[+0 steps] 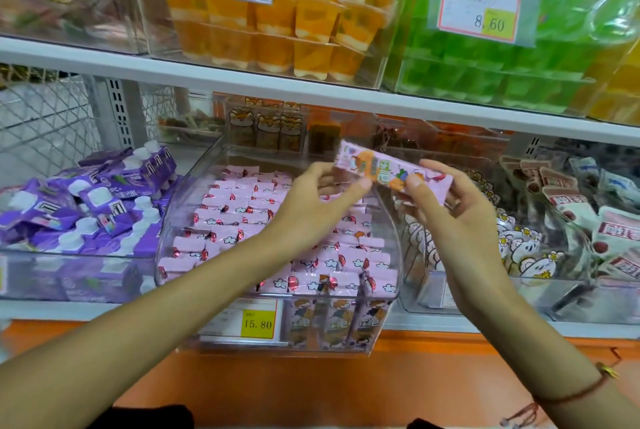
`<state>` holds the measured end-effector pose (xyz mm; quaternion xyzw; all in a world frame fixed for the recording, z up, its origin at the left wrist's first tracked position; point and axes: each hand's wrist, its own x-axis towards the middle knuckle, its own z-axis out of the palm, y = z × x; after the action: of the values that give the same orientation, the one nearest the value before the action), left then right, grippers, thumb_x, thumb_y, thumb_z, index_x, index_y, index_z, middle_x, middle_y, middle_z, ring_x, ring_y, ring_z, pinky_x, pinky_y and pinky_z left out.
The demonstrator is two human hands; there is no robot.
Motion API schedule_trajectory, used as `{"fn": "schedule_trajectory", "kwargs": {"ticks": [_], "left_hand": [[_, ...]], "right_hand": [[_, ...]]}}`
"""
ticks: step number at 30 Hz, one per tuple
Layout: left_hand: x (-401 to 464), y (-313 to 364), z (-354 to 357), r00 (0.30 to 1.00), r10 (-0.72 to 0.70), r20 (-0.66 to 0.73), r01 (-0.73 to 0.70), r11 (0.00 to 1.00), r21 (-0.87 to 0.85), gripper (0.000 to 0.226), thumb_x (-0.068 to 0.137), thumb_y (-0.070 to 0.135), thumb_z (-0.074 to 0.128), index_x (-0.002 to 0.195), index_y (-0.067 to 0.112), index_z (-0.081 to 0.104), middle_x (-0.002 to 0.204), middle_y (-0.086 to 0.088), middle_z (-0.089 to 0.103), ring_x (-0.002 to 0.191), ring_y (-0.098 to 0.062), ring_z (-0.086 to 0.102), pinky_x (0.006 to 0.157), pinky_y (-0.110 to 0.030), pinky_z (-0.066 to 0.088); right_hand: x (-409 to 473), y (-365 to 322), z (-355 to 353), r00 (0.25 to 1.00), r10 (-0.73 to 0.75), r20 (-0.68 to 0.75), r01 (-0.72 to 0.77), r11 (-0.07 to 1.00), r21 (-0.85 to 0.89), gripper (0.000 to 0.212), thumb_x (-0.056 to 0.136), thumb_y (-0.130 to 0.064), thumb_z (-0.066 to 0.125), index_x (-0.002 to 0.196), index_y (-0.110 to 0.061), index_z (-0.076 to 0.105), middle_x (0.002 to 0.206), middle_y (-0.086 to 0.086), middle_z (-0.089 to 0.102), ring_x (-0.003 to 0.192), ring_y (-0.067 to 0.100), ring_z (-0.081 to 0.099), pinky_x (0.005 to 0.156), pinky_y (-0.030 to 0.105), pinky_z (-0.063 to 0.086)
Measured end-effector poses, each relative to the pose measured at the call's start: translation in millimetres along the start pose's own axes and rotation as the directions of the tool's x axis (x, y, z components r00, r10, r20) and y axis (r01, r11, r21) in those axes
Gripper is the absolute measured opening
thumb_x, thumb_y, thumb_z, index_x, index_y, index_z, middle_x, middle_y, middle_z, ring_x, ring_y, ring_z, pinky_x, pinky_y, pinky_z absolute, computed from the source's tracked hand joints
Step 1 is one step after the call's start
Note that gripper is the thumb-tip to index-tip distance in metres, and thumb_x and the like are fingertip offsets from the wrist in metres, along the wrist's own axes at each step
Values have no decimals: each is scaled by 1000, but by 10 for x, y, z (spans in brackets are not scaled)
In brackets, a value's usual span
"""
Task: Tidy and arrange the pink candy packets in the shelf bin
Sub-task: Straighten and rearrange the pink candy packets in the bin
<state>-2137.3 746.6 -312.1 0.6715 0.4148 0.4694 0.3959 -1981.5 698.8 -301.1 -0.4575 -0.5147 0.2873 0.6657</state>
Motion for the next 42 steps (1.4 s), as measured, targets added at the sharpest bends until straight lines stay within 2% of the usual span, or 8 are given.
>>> {"fn": "schedule_trajectory", "kwargs": {"ticks": [5,9,16,24,29,33,39,42], "left_hand": [[157,-269,53,947,58,317,-273,668,692,39,100,34,36,135,20,47,139,0,48,130,-19,35,101,-34,30],[195,-332,55,916,-51,399,-289,607,741,39,98,35,33,126,15,52,126,-10,55,126,-24,37,95,-36,32],[116,-307,2,888,85,452,-407,603,686,37,96,34,36,128,26,53,129,7,55,105,-10,37,79,-27,27],[53,-318,-17,910,78,408,-361,634,684,39,98,29,36,135,27,49,133,3,56,117,-19,46,95,-38,43],[48,-267,-48,959,123,256,-265,716,646,34,95,16,40,113,30,64,103,8,66,97,-15,58,73,-29,44],[86,-278,-92,991,71,115,-128,770,624,35,93,8,38,107,31,60,73,11,58,54,-4,46,48,-26,30],[257,-292,-88,958,14,285,-191,772,607,42,97,17,38,136,32,41,124,-5,49,88,-12,43,67,-29,34],[334,-336,-45,929,-82,361,-147,812,564,43,99,20,35,140,33,38,115,-7,55,79,-16,51,64,-29,38]], "right_hand": [[99,86,-126,982,-108,-155,94,991,-95,34,86,-16,66,112,-17,45,98,-7,64,88,2,67,72,12,51],[141,157,-167,971,-204,-127,179,967,-181,32,84,-14,69,106,-12,45,91,-8,64,78,-7,64,65,6,46],[218,183,-182,962,-261,85,274,883,-382,26,82,-17,72,98,-16,52,83,-18,66,78,-4,65,65,8,47],[527,44,44,808,-147,570,587,270,-763,26,82,-26,71,98,-16,52,90,7,67,85,30,61,66,36,44],[784,-56,164,836,163,525,429,402,-809,28,72,-30,80,79,-22,53,82,2,65,80,23,59,71,34,45],[749,99,191,813,182,552,520,198,-831,22,78,-35,74,93,-23,64,98,0,55,101,22,52,75,32,41],[616,328,111,837,146,528,480,269,-835,29,95,-29,50,118,-17,63,133,4,45,121,23,42,95,33,38],[381,420,-22,907,-8,421,374,475,-797,30,94,-25,50,122,-17,57,117,0,54,101,16,57,84,26,41]]}}
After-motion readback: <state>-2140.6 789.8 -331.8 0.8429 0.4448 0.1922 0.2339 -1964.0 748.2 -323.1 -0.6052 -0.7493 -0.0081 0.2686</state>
